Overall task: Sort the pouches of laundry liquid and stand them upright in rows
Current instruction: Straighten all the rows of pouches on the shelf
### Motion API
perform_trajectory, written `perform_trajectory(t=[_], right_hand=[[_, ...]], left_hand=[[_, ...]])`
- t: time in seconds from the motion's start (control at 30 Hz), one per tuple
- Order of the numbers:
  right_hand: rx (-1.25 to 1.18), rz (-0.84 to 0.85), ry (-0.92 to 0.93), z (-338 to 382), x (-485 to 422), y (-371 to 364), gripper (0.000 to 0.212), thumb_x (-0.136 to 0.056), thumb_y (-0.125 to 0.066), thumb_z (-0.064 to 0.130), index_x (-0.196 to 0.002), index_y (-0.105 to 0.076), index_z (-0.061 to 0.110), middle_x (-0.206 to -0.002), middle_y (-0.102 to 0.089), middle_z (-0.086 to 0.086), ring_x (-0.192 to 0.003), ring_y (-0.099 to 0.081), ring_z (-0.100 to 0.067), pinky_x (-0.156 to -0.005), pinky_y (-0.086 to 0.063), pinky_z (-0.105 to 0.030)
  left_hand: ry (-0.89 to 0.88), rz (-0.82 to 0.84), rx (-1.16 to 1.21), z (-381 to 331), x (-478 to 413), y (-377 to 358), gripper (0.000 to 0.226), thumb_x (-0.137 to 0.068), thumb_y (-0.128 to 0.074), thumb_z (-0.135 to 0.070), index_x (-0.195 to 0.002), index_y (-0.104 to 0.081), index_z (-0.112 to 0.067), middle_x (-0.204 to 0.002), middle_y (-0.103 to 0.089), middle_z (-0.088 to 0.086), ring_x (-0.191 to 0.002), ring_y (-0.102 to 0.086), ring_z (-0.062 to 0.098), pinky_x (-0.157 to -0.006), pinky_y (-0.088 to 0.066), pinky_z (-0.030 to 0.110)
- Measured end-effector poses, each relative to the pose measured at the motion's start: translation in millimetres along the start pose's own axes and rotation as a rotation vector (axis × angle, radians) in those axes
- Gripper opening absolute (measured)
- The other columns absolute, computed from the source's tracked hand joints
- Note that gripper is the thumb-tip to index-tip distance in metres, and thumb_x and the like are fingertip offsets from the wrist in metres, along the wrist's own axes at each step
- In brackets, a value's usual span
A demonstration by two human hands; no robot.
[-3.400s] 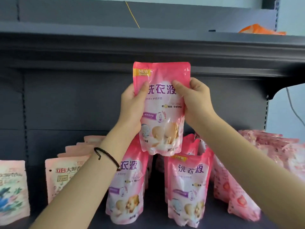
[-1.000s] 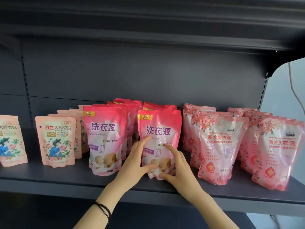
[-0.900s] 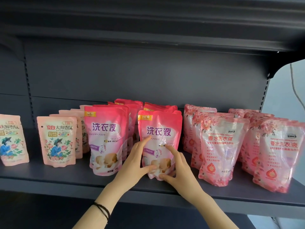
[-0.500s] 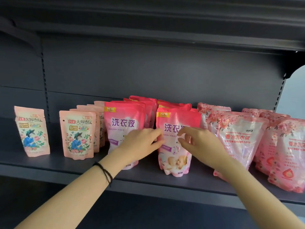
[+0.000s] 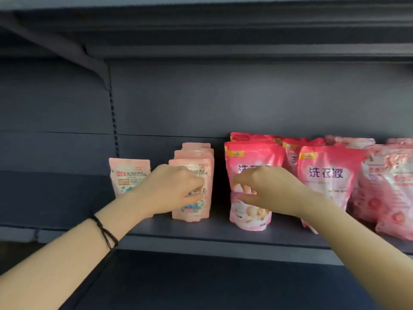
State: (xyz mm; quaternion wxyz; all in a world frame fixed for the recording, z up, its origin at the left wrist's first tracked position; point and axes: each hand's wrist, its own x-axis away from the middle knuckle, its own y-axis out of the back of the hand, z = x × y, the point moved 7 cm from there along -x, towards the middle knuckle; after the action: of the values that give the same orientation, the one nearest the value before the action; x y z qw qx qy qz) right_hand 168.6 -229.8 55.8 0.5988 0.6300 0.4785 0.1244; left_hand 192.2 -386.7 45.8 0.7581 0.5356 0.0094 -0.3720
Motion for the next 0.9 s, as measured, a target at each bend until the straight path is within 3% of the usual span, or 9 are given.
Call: perform_trajectory(t=[0.07,0.17,0.37,0.47,0.57,0.63,0.77,0.9], right_hand=[[-0.011,0.020,0.020,28,-29,-8,0.022,-0.091,-0.054,0.039,-0.111,-0.060,0.033,-0.096,-0.064,0.012,-0.084,-0.060,-0.011,-0.062,-0.046,-0.027],[0.018,0.034,0.061,59,-74,-13,0.026,-0.092,-0.053,0.039,-0.117,-0.058,0.033,-0.106,-0.064,0.008,-0.091,-0.062,-0.018,-0.066,-0.048,-0.031],[0.086,-0.071,0.139,95,-156,-11,0.028,-0.093,-0.051,0.038,-0.118,-0.056,0.025,-0.106,-0.060,0.003,-0.093,-0.061,-0.021,-0.065,-0.053,-0.035],[0.095,-0.113,0.147,106,-185,-18,0.032,-0.094,-0.050,0.039,-0.120,-0.056,0.022,-0.110,-0.058,0.002,-0.101,-0.057,-0.019,-0.055,-0.038,-0.028],[0.086,-0.094,0.113,112,-202,-31,0.031,-0.094,-0.049,0.037,-0.115,-0.060,0.018,-0.108,-0.058,0.000,-0.102,-0.055,-0.019,-0.064,-0.047,-0.032],[0.068,-0.091,0.081,115,-207,-35,0.024,-0.095,-0.047,0.031,-0.104,-0.063,0.015,-0.102,-0.059,-0.001,-0.096,-0.056,-0.020,-0.068,-0.049,-0.034],[-0.113,-0.099,-0.046,112,-203,-41,0.018,-0.094,-0.049,0.024,-0.095,-0.062,0.012,-0.094,-0.060,-0.002,-0.086,-0.057,-0.020,-0.067,-0.050,-0.034],[-0.298,-0.112,-0.186,107,-195,-48,0.013,-0.094,-0.053,0.019,-0.095,-0.062,0.010,-0.092,-0.063,-0.005,-0.078,-0.057,-0.019,-0.067,-0.049,-0.030]], left_hand=[[0.022,0.079,-0.060,35,25,-3,0.029,-0.096,-0.037,-0.050,-0.100,-0.057,-0.029,-0.092,-0.062,-0.010,-0.087,-0.057,0.012,-0.063,-0.048,0.033],[0.057,0.122,-0.149,81,47,-3,0.029,-0.097,-0.035,-0.049,-0.108,-0.054,-0.030,-0.096,-0.060,-0.010,-0.091,-0.056,0.011,-0.063,-0.047,0.032],[0.109,-0.003,-0.247,152,69,4,0.031,-0.096,-0.035,-0.049,-0.117,-0.051,-0.032,-0.101,-0.058,-0.012,-0.096,-0.052,0.010,-0.065,-0.043,0.027],[0.141,-0.016,-0.243,180,81,-4,0.034,-0.095,-0.041,-0.047,-0.125,-0.051,-0.034,-0.112,-0.057,-0.013,-0.103,-0.051,0.010,-0.075,-0.042,0.026],[0.186,-0.025,-0.186,200,94,-18,0.028,-0.096,-0.042,-0.045,-0.119,-0.054,-0.037,-0.109,-0.059,-0.017,-0.100,-0.049,0.007,-0.077,-0.036,0.024],[0.273,-0.046,0.004,210,100,-27,0.018,-0.096,-0.045,-0.042,-0.109,-0.057,-0.038,-0.101,-0.059,-0.021,-0.098,-0.050,0.005,-0.076,-0.036,0.024],[0.509,-0.090,0.602,225,105,-48,0.004,-0.091,-0.062,-0.032,-0.087,-0.061,-0.034,-0.089,-0.065,-0.018,-0.089,-0.059,0.002,-0.075,-0.047,0.024],[0.735,-0.268,1.245,223,112,-75,0.010,-0.087,-0.068,-0.015,-0.093,-0.068,-0.023,-0.090,-0.073,-0.005,-0.090,-0.068,0.010,-0.073,-0.053,0.019]])
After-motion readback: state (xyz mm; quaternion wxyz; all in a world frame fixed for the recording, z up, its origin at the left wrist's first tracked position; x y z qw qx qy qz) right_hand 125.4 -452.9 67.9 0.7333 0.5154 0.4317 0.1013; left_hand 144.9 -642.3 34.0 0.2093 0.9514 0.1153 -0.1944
